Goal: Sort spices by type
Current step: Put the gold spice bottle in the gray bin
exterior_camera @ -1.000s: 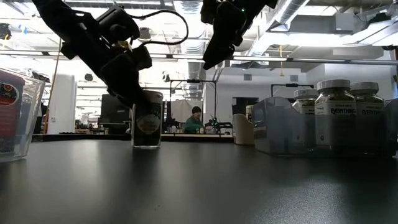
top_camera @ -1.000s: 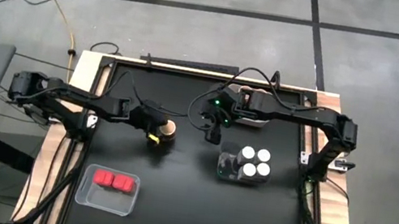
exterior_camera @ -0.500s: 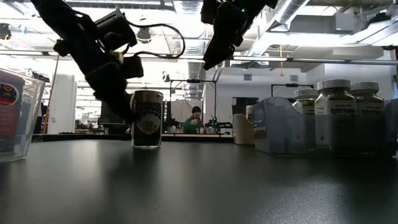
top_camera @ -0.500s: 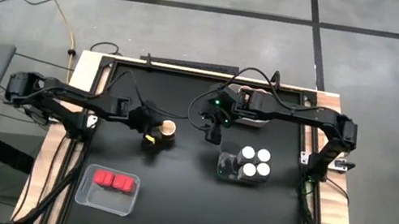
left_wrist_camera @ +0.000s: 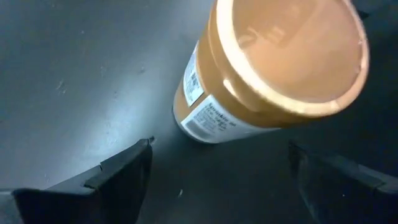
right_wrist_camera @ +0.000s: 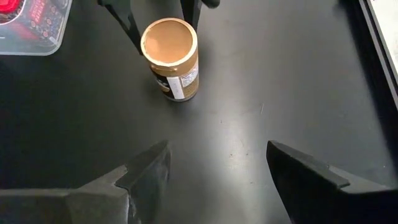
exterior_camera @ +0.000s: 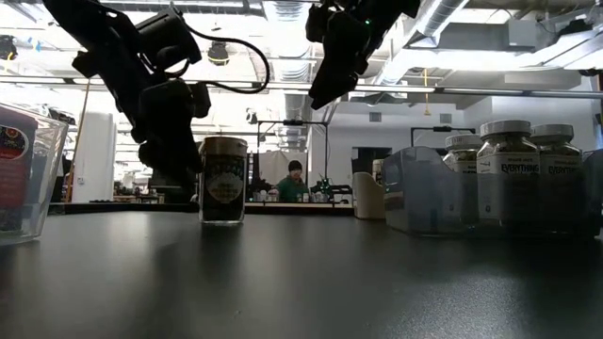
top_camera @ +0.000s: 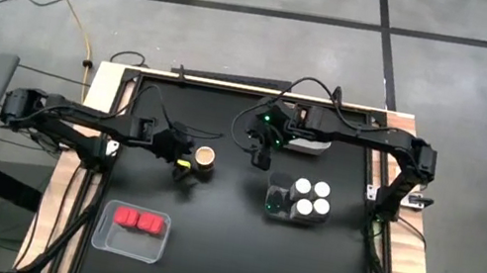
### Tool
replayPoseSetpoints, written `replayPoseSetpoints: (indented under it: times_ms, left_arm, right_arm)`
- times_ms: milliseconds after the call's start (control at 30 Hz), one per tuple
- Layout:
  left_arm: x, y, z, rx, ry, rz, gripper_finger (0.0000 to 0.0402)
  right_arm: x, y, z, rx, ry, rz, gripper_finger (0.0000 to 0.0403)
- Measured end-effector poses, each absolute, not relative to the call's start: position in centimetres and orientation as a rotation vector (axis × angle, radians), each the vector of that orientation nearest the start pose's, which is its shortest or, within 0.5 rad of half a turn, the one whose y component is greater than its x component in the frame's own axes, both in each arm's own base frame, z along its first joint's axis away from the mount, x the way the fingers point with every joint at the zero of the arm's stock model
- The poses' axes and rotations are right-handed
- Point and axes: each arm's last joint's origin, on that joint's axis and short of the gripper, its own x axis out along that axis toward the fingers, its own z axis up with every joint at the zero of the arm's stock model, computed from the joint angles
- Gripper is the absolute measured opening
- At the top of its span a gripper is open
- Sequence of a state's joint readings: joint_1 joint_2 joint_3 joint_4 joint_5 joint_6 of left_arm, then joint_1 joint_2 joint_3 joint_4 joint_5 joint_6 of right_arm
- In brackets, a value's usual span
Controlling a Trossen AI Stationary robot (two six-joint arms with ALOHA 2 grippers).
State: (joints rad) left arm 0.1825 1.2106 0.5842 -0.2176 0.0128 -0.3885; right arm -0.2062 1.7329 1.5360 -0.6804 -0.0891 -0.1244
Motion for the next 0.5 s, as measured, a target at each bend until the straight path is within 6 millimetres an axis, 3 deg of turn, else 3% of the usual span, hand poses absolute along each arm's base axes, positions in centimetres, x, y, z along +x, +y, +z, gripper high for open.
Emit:
replayPoseSetpoints:
  times_ms: [400,500]
  left_arm:
    - [22.09,3.95,18.29,-0.426,0.812,0.302,0.0354]
    - [22.09,3.70,18.25,-0.380,0.826,0.274,0.0339]
  right_arm:
    - [36.90,-7.44,30.07,0.024,0.872,-0.060,0.0292]
    - [36.90,-7.44,30.07,0.031,0.872,-0.063,0.0292]
